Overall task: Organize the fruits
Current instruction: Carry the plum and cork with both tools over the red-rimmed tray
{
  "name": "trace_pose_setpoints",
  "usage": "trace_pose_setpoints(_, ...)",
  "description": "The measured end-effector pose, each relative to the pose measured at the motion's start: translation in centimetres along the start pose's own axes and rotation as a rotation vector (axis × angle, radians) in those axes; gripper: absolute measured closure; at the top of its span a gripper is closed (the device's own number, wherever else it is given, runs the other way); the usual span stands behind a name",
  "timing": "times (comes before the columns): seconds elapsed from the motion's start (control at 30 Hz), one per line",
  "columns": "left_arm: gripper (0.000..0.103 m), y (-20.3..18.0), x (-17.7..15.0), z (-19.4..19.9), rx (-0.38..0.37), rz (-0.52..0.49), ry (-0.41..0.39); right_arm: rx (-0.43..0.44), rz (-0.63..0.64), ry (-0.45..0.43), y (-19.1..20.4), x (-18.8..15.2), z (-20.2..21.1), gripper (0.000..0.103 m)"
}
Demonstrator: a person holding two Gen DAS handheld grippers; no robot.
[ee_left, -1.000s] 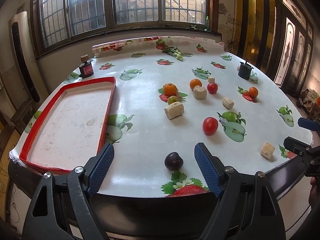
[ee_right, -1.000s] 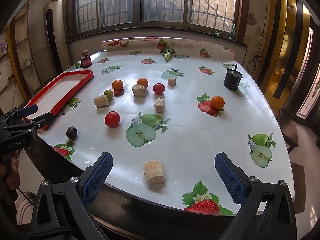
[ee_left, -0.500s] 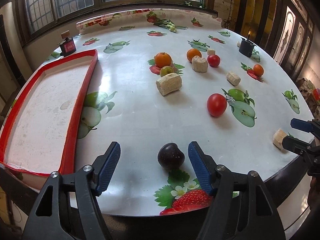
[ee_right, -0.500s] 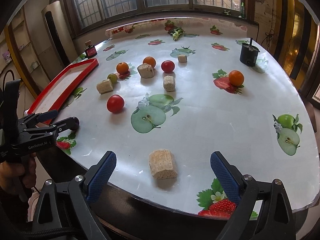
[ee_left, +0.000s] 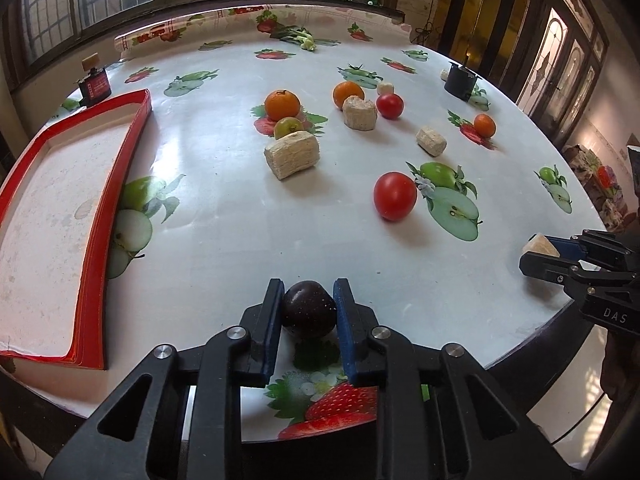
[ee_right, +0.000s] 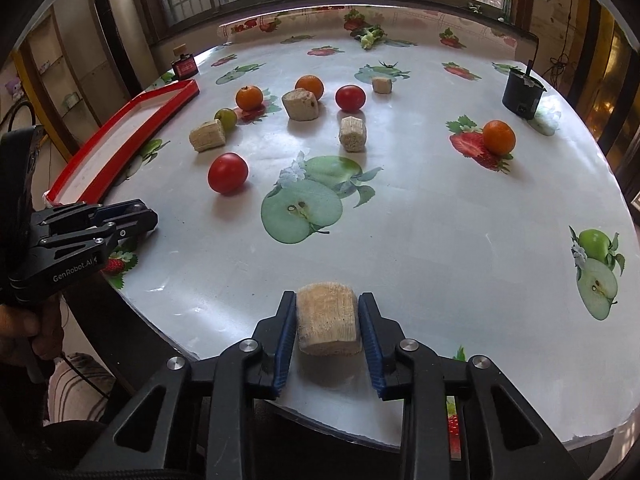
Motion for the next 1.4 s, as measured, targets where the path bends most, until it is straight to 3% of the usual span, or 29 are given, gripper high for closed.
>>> trace_pose_setpoints(0.2, 0.081, 2.0, 1.3, 1.9, 0.010, 0.045, -0.048, 0.052, 0.008, -0.050, 1.1, 2.6, 0.3, 0.072)
trace_pose_setpoints(0.53, 0.081, 6.8, 2.7, 3.9, 0.069, 0.155, -0.095, 0.152, 0.041, -0.063, 3.8, 6.4, -0.9, 0.072)
trace_pose_setpoints(1.4, 0.081, 15.8, 1.7, 4.7, 0.252, 0.314, -0.100, 0.361, 0.193, -0.040, 13.6, 12.6, -5.3, 0.072)
Point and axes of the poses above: each gripper's, at about its wrist camera, not at the fingertips, and z roughly against the way its jaws point, y to its left, x to its top, the point moved 1 cm from there along -z, roughly the way its jaws point, and after that the axes turned 11 degrees about x, right-handed, at the moved point
